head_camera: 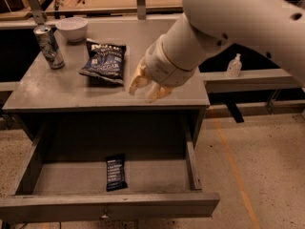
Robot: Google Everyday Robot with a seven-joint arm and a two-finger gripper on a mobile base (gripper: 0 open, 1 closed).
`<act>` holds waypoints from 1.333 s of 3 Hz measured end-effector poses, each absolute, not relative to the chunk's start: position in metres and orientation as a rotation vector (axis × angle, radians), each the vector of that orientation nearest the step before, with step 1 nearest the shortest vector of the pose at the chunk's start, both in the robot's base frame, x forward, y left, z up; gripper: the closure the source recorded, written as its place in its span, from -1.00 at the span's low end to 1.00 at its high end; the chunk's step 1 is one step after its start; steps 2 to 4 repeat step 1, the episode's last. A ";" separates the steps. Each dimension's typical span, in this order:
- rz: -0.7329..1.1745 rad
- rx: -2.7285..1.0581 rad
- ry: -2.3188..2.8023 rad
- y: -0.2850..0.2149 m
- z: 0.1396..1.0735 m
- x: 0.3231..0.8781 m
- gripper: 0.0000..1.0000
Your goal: Place rxbar blueberry into top drawer
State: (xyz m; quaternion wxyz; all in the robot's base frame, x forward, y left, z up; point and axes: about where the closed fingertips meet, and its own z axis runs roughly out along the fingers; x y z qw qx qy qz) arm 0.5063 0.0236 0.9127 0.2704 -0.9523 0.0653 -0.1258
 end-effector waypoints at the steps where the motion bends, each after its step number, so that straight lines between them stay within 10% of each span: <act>1: -0.358 -2.557 0.172 0.024 0.921 0.507 0.36; 4: -0.358 -2.557 0.172 0.024 0.921 0.507 0.36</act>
Offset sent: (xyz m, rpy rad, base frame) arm 0.0000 0.0000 0.0000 0.0000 0.0000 0.0000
